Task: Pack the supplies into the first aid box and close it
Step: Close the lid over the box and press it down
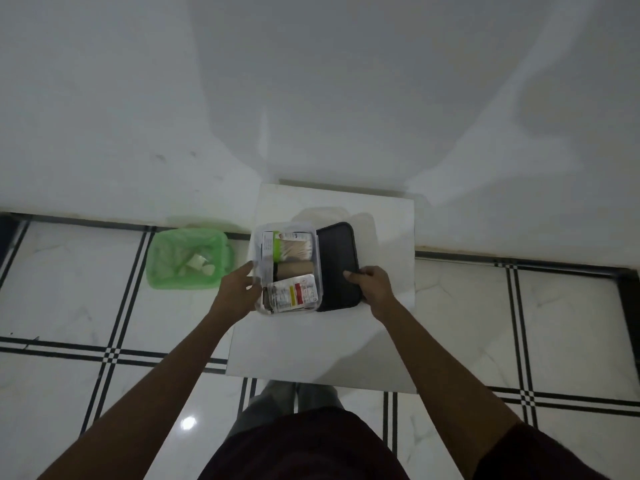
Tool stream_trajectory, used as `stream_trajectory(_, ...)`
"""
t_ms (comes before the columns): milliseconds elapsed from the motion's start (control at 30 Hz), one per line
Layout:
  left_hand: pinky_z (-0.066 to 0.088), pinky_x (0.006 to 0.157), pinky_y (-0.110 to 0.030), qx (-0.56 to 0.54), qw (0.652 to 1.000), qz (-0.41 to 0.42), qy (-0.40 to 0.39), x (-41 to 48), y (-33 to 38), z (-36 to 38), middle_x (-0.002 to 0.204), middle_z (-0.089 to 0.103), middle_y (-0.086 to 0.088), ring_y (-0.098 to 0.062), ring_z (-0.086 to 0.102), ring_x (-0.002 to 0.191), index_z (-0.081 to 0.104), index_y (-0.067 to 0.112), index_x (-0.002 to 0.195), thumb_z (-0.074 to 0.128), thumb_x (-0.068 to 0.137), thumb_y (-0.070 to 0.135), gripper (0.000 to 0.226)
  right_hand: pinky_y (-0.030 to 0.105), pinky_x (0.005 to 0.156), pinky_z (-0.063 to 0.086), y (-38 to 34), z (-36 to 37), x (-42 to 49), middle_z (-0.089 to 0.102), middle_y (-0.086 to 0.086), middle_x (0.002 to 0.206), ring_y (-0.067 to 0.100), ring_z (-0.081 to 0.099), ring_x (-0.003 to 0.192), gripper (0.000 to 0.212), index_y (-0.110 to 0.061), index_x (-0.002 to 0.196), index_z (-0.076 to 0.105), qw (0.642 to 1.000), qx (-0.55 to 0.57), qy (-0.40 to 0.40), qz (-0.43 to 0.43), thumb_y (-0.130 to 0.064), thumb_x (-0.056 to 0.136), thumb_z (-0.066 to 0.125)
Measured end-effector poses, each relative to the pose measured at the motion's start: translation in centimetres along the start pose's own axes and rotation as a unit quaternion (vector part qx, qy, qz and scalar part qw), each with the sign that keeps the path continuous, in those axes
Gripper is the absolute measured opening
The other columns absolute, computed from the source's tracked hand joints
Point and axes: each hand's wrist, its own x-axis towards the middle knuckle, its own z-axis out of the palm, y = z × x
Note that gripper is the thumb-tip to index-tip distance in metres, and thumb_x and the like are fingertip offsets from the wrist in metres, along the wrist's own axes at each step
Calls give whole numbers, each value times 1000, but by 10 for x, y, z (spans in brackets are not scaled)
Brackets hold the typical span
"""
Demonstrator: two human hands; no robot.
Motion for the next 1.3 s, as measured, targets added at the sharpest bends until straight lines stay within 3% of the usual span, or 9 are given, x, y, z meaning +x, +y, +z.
stream_trajectory(100, 56, 63, -59, 14, 999, 30, -17, 1, 9, 7, 97, 68, -13, -36, 66, 74, 51, 3, 130, 50, 90, -2, 40, 25, 67, 49, -32, -12, -23, 60, 7, 97, 14, 58, 79, 32, -8, 112, 57, 994, -57, 6, -91, -11, 82, 68)
stream_trajectory(300, 59, 68, -53, -62, 996, 3, -60, 5, 17, 30, 92, 70, -15, -29, 65, 74, 54, 17, 128, 55, 91, 9, 37, 25, 50, 50, -52, 28, -68, 63, -3, 70, 11, 59, 52, 26, -14, 106, 56, 922, -220, 35, -316, -18, 82, 64)
stream_trajectory(467, 60, 67, -38, -194, 975, -79, -73, 4, 22, 32, 111, 69, -9, -24, 68, 97, 56, 27, 129, 54, 94, 30, 35, 46, 90, 51, -24, 87, -69, 69, 8, 94, 24, 65, 86, 32, -11, 114, 53, 856, -317, 51, -404, -28, 87, 57)
stream_trajectory(533, 59, 69, -35, -212, 973, -73, -46, 5, 20, 29, 113, 67, -8, -22, 65, 104, 55, 30, 130, 56, 93, 32, 37, 53, 105, 38, -18, 100, -67, 69, 10, 102, 27, 64, 98, 36, -9, 118, 52, 848, -351, 29, -396, -24, 86, 58)
stream_trajectory(633, 57, 81, -43, -203, 978, -38, -25, 5, 16, 28, 110, 69, -5, -20, 63, 107, 60, 32, 124, 64, 86, 36, 38, 51, 95, 46, -21, 101, -69, 67, 8, 88, 22, 62, 86, 18, -10, 103, 56, 869, -304, -29, -389, -19, 87, 56)
stream_trajectory(800, 59, 74, -45, -131, 991, 15, 30, 1, 17, 35, 82, 71, -1, -22, 68, 85, 60, 56, 99, 71, 72, 44, 32, 31, 78, 54, -26, 52, -57, 62, 13, 105, 25, 56, 98, 22, -5, 107, 59, 890, -275, 203, -300, -17, 88, 61)
stream_trajectory(900, 58, 75, -48, -110, 992, 28, 48, 0, 17, 40, 75, 69, -2, -27, 66, 78, 62, 44, 110, 72, 77, 33, 37, 21, 72, 43, -25, 23, -40, 68, 14, 101, 25, 63, 89, 28, -1, 102, 66, 925, -307, 146, -170, -25, 88, 66)
stream_trajectory(1033, 55, 80, -43, -39, 994, 38, 89, 4, 19, 41, 75, 65, -4, -23, 61, 73, 68, 17, 115, 69, 83, 24, 33, 9, 50, 31, -20, 20, -37, 72, 14, 80, 16, 53, 60, 29, 1, 83, 71, 916, -331, 112, -196, -28, 86, 68)
stream_trajectory(1300, 57, 76, -46, -45, 993, 23, 103, 9, 15, 47, 81, 68, -13, -31, 66, 75, 69, 12, 114, 67, 85, 25, 32, 18, 58, 36, -11, 33, -30, 64, 13, 85, 19, 53, 70, 22, -2, 84, 58, 932, -271, 142, -197, -23, 88, 65)
